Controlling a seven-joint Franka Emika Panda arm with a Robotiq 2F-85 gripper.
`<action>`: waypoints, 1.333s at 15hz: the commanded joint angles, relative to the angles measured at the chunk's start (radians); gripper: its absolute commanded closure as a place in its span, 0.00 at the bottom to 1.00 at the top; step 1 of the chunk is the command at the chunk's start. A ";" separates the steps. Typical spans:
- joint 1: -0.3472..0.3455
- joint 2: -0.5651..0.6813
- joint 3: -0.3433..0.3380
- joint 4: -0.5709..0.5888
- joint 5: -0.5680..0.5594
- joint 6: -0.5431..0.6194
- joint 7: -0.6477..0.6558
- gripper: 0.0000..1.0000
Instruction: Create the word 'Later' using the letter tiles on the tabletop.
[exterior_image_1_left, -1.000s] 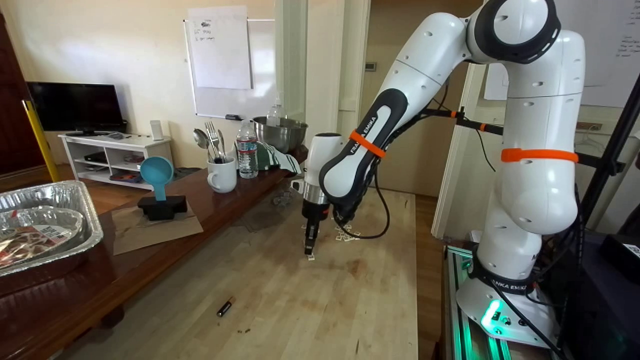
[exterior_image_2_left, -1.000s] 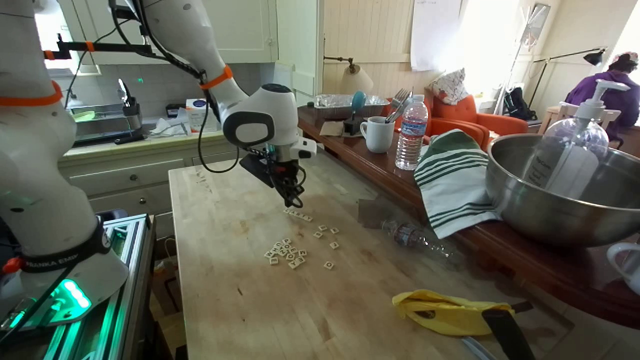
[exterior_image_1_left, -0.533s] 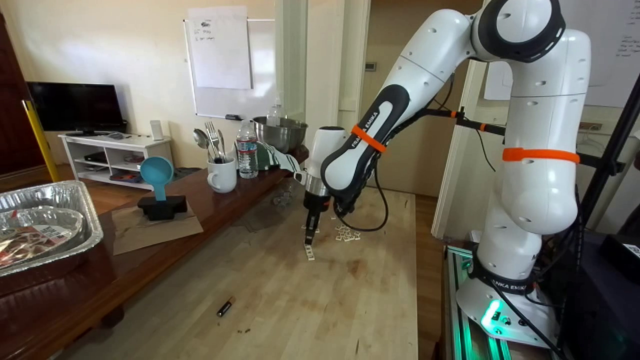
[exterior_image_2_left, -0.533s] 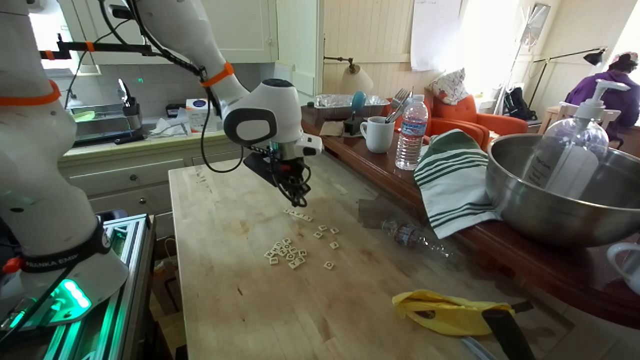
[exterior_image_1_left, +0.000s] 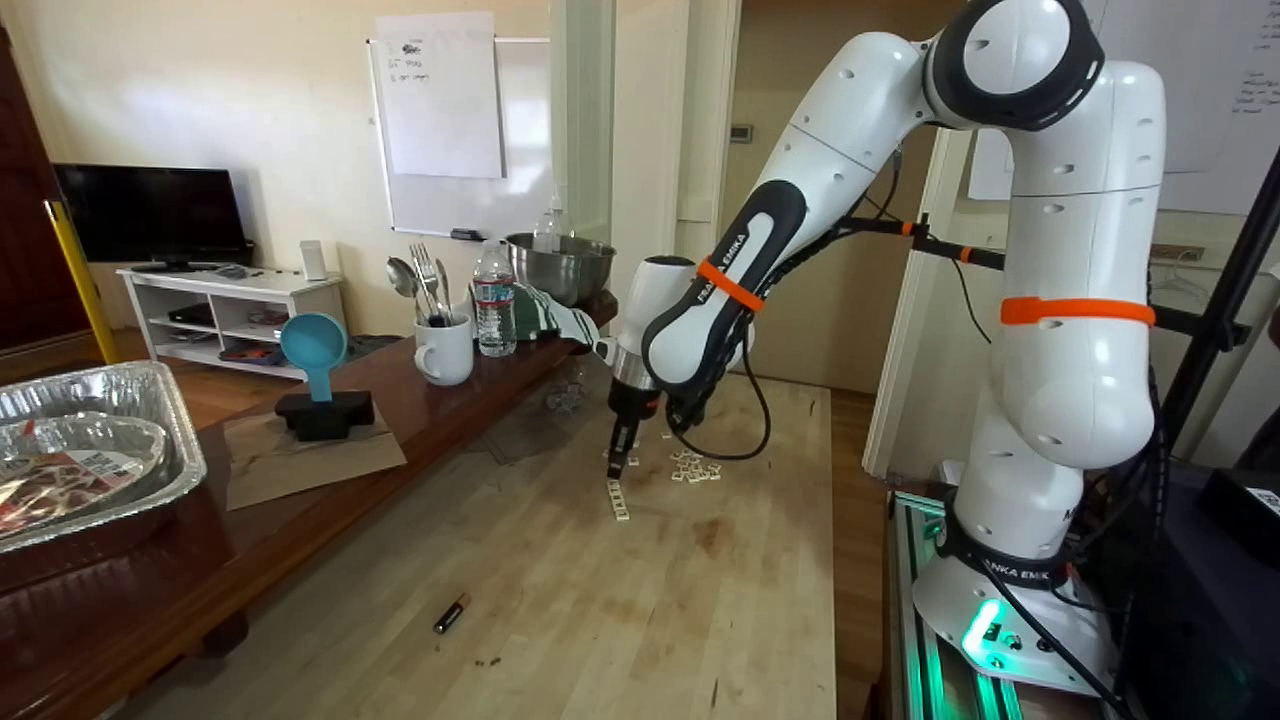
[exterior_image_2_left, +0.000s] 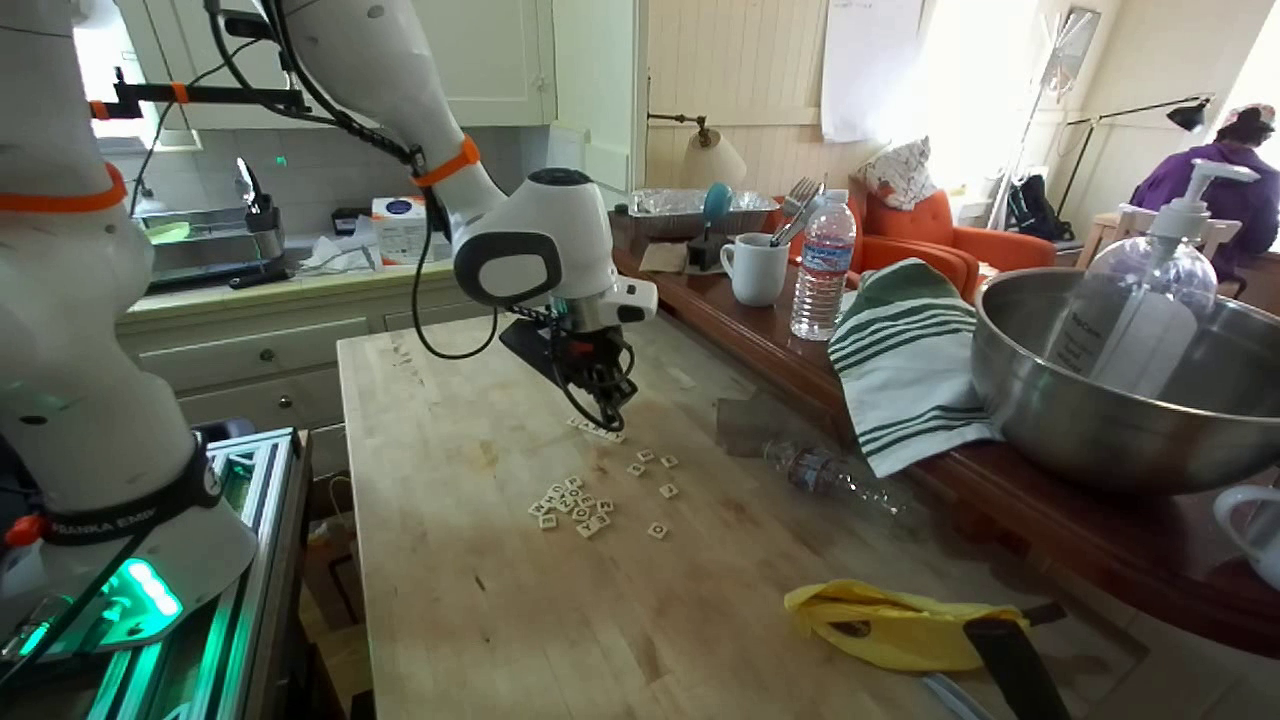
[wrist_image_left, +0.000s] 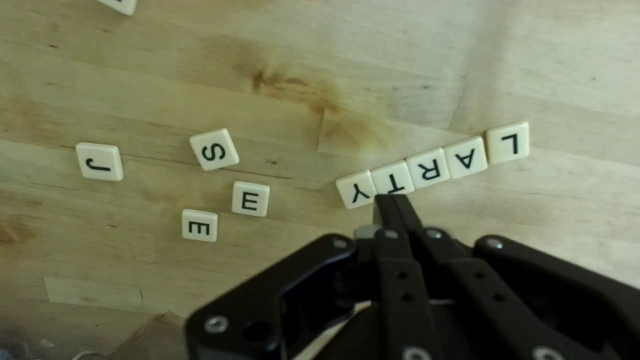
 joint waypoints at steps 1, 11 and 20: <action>-0.009 0.064 0.003 0.034 -0.030 0.044 0.028 1.00; -0.003 0.116 -0.008 0.058 -0.093 0.043 0.059 1.00; -0.013 0.112 -0.066 0.059 -0.182 0.037 0.123 1.00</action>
